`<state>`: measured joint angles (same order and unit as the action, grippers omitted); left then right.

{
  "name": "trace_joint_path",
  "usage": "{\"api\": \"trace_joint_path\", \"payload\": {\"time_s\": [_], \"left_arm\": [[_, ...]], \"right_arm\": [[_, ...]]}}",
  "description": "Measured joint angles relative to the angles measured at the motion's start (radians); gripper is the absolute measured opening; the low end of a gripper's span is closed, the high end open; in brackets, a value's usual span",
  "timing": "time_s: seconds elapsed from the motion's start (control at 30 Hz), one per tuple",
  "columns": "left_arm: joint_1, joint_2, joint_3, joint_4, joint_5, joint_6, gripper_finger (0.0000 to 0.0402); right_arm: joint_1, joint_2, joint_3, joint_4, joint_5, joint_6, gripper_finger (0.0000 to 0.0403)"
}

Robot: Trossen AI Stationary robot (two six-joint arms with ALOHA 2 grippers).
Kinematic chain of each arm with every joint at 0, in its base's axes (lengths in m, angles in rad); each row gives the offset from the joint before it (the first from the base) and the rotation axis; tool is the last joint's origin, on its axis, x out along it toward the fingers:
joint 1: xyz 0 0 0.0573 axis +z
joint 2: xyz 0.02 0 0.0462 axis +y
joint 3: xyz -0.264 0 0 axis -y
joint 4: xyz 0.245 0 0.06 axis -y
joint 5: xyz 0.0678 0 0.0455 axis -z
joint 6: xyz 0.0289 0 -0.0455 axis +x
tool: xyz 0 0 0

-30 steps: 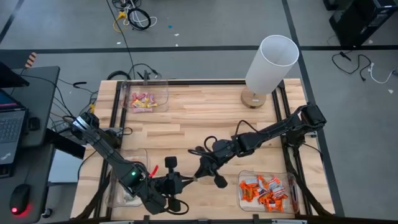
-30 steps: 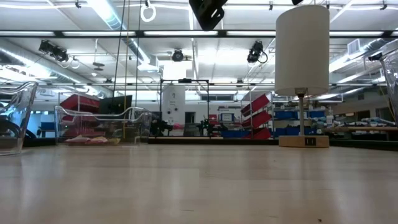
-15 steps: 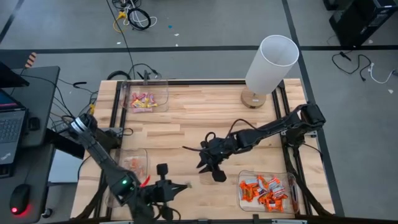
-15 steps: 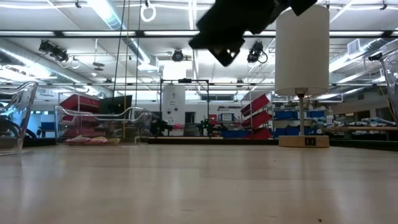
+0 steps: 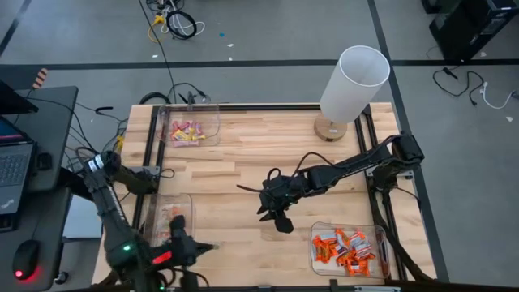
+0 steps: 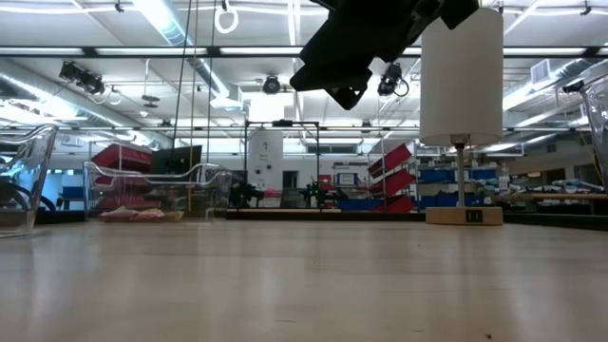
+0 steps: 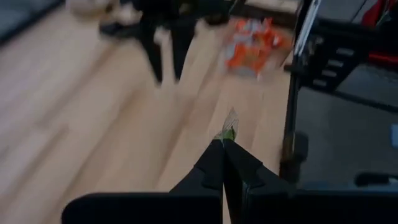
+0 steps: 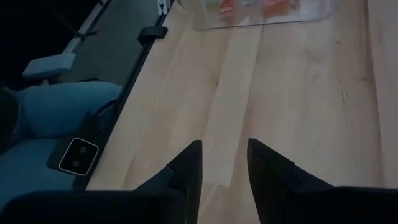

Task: Sort candy
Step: Put the green gummy into the bottom left transparent bin

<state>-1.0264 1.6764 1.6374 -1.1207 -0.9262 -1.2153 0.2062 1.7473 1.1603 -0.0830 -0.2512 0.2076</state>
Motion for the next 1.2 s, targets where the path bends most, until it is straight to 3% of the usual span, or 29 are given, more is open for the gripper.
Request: {"api": "trace_joint_path", "payload": {"time_s": [0.4,0.6,0.83,1.2], "left_arm": [[-0.027,0.0,0.059,-0.455,0.445,-0.539,0.0],[-0.029,-0.003,0.009,-0.45,0.569,-0.581,0.0],[-0.036,-0.002,-0.113,-0.43,0.863,-0.604,0.0],[-0.037,-0.001,-0.268,-0.194,0.92,-0.604,0.0003]], "right_arm": [[0.003,0.0,0.0,0.032,0.0,0.0,0.0112],[0.003,0.0,0.0,0.045,0.004,0.0,0.0112],[0.003,0.0,0.0,0.044,0.007,-0.001,0.0112],[0.003,0.0,0.0,0.045,0.007,-0.004,0.0112]]}}
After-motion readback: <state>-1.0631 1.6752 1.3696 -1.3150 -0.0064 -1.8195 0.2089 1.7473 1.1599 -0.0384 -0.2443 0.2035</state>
